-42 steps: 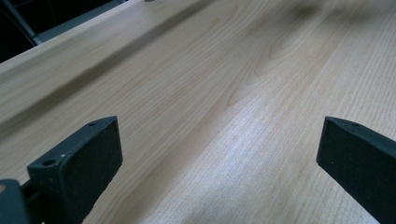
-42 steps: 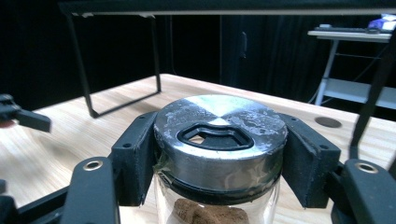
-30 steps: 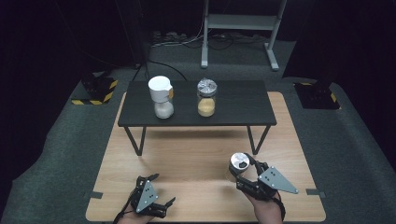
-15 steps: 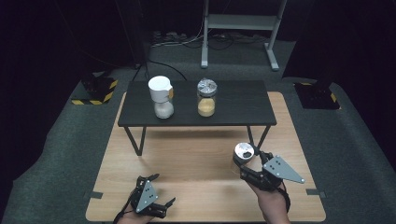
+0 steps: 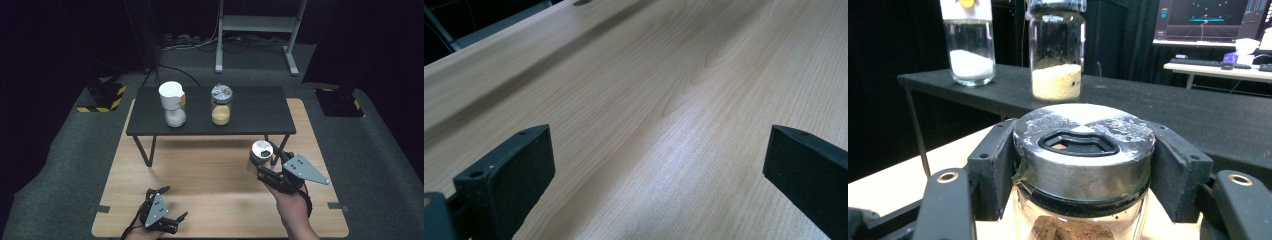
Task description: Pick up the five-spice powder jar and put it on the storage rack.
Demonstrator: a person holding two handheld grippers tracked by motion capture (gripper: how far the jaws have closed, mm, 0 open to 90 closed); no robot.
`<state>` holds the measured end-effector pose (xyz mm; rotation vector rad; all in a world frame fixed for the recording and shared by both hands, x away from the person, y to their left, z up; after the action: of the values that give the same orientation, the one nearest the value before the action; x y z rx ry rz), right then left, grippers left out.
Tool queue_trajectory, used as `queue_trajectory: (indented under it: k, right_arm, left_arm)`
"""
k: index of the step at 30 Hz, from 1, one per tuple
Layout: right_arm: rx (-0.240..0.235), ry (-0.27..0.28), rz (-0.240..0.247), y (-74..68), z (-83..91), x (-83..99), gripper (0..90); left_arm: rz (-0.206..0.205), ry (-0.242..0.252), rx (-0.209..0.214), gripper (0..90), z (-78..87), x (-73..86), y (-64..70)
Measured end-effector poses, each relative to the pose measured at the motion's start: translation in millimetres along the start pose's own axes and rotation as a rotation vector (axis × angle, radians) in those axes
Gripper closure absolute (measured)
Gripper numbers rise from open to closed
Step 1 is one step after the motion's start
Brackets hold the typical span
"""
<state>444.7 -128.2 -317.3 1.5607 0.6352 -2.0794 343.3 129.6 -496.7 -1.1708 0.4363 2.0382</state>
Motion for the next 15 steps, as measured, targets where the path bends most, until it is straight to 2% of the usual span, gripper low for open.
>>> queue_trajectory:
  k: [15]
  right_arm:
    - [0.015,0.023,0.019,9.2,-2.6,-26.1,34.7]
  left_arm:
    - [0.000,0.001,0.003,0.5,0.1,0.0,0.1]
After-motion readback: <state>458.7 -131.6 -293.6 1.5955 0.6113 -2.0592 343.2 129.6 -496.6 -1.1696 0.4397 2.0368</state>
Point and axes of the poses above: each handheld gripper's, and its own axes: z roughly backward along the jaws, x roughly out of its underside, y roughly to its right, the point moved 10 cm from there along -z, roughly forward along the jaws, and after that the axes turned 4 degrees about -x, right-handed, at the moved point
